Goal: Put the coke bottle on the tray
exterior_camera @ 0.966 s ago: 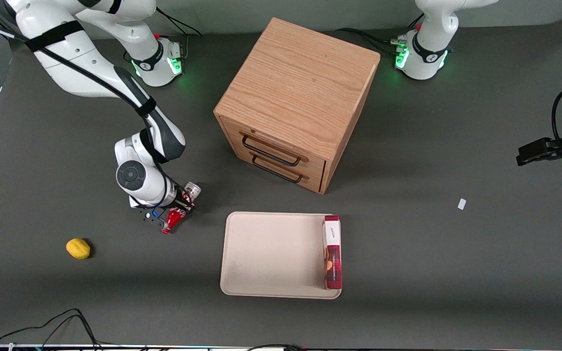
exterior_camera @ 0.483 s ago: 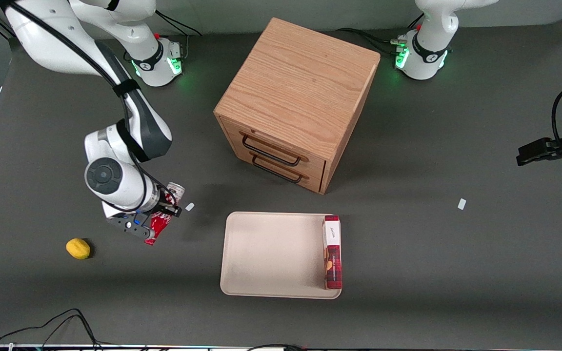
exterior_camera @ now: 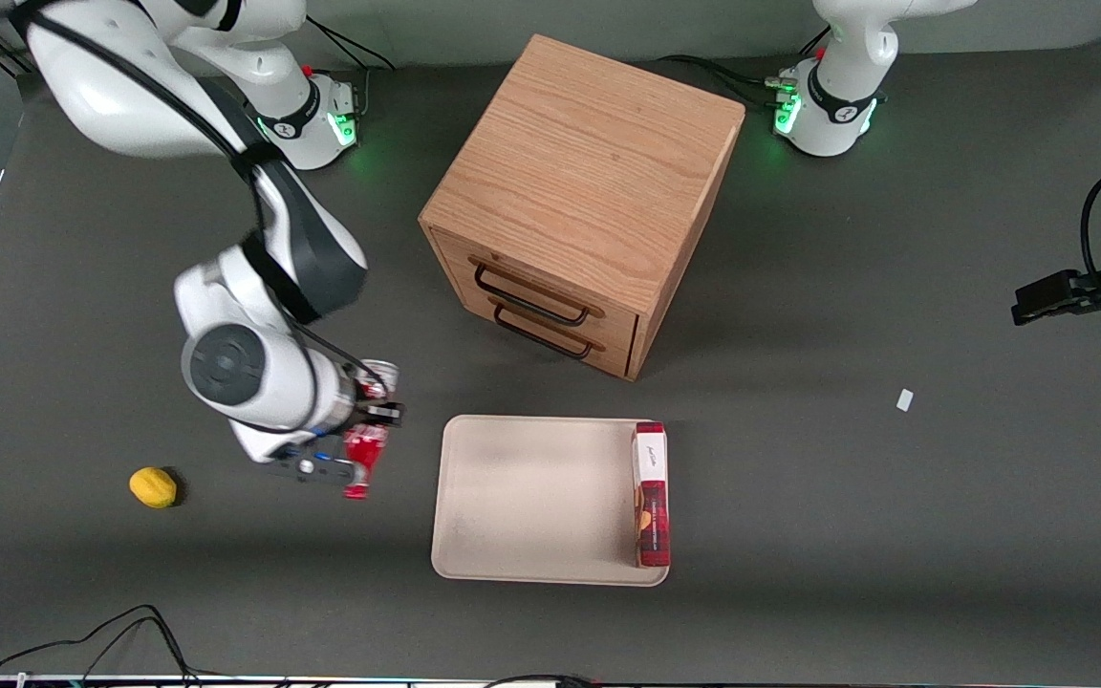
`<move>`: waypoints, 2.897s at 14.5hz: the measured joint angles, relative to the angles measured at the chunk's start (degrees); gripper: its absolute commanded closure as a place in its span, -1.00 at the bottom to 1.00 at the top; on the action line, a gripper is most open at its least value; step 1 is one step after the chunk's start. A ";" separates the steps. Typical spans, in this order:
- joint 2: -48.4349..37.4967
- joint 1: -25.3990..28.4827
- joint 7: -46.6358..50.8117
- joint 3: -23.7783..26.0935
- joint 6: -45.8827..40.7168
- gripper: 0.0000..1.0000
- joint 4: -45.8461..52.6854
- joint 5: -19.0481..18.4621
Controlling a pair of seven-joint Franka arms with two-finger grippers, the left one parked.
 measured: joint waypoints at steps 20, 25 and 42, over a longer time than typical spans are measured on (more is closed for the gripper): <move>16.16 3.52 -2.01 -0.04 13.06 -1.00 7.35 -2.68; 13.29 3.31 -2.13 -0.05 9.05 -1.00 8.95 -2.93; -44.13 -3.20 -17.45 -20.63 -33.82 -1.00 -9.05 12.30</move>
